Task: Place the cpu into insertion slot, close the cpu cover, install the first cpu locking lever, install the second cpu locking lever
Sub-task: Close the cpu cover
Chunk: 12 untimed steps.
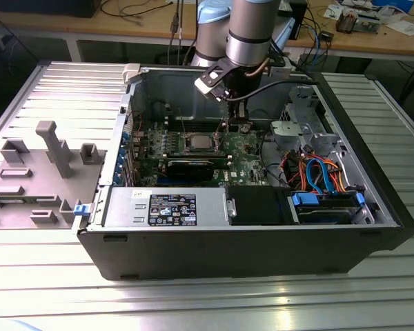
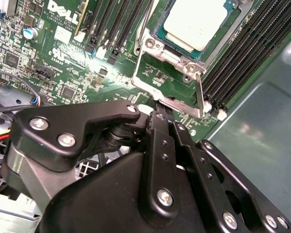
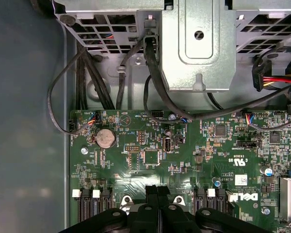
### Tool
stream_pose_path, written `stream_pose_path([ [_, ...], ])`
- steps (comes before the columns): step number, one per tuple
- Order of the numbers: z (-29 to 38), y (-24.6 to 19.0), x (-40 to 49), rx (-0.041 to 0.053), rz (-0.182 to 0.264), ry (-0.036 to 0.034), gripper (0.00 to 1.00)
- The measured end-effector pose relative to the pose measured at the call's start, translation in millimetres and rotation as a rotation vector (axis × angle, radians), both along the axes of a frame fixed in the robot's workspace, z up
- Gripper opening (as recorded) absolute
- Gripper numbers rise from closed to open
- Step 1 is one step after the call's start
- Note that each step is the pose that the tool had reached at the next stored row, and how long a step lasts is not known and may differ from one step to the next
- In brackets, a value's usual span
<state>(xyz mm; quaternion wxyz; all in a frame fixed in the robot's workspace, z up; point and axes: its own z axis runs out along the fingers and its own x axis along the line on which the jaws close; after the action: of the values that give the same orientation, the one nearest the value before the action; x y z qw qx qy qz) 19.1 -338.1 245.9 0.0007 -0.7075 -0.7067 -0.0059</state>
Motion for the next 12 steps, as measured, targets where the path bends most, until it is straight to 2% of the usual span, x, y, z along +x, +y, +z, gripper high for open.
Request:
stream_pose_path([
  [12, 0.0, 0.0, -5.9, 0.0001, 0.0, 0.0, 0.11],
])
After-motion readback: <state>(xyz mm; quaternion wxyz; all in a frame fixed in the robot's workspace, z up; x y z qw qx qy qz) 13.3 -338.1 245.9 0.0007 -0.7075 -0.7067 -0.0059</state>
